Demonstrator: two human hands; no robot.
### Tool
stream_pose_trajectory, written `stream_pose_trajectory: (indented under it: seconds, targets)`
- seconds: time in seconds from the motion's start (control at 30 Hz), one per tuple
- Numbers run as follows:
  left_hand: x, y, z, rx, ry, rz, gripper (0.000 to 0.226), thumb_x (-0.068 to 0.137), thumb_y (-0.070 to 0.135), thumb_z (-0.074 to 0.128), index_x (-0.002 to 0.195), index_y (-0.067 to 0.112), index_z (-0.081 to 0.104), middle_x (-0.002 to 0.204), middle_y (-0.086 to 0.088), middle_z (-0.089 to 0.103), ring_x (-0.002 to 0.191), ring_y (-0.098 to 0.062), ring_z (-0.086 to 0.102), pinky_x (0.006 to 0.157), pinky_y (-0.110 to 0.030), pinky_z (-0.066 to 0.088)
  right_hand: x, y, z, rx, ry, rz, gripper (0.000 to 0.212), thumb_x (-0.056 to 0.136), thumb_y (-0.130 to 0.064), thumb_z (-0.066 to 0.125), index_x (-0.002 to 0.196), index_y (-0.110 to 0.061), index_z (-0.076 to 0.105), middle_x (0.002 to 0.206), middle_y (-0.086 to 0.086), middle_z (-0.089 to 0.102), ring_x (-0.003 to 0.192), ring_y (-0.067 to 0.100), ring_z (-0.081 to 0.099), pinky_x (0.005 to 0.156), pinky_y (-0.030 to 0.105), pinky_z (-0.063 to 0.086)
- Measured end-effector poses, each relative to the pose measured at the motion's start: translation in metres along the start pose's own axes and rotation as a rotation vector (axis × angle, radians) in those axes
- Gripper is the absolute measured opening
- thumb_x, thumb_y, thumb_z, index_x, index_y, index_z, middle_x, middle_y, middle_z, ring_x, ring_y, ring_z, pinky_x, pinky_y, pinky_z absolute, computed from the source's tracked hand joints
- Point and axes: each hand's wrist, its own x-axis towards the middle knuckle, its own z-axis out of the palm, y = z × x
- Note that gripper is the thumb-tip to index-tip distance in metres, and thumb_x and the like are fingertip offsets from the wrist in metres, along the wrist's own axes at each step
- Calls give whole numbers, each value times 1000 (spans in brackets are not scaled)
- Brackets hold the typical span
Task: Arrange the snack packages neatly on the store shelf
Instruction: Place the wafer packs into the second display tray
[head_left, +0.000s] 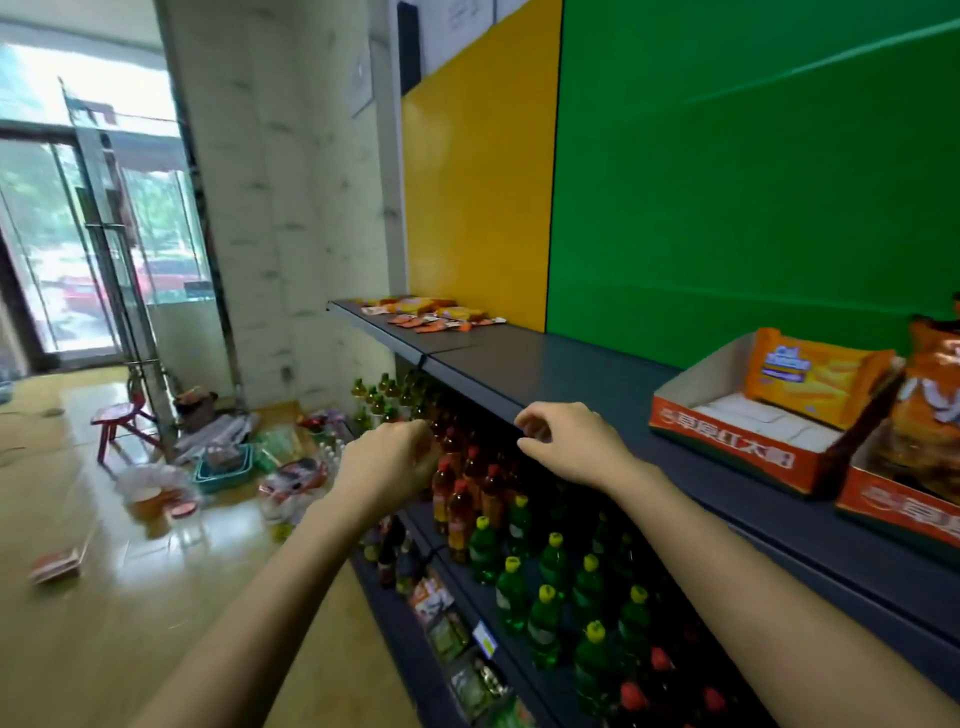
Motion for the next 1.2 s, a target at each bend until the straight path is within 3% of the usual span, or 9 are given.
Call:
stream_pose_trajectory:
  seconds: [0.83, 1.2]
  targets:
    - [318, -219, 124, -18, 29, -104, 29, 94, 39, 46, 108, 17, 60, 108, 1, 68, 97, -21, 63, 74, -30, 49, 434, -8, 106, -30, -16, 26, 32, 91, -34, 55, 122, -25, 58, 123, -2, 63, 114, 19, 57, 96, 36, 48]
    - [433, -364, 177, -108, -10, -72, 30, 94, 41, 47, 109, 19, 60, 106, 0, 69, 96, -19, 64, 78, -33, 54, 590, -46, 175, -2, 24, 95, 28, 90, -29, 54, 117, -22, 60, 117, -1, 64, 109, 18, 57, 90, 32, 47]
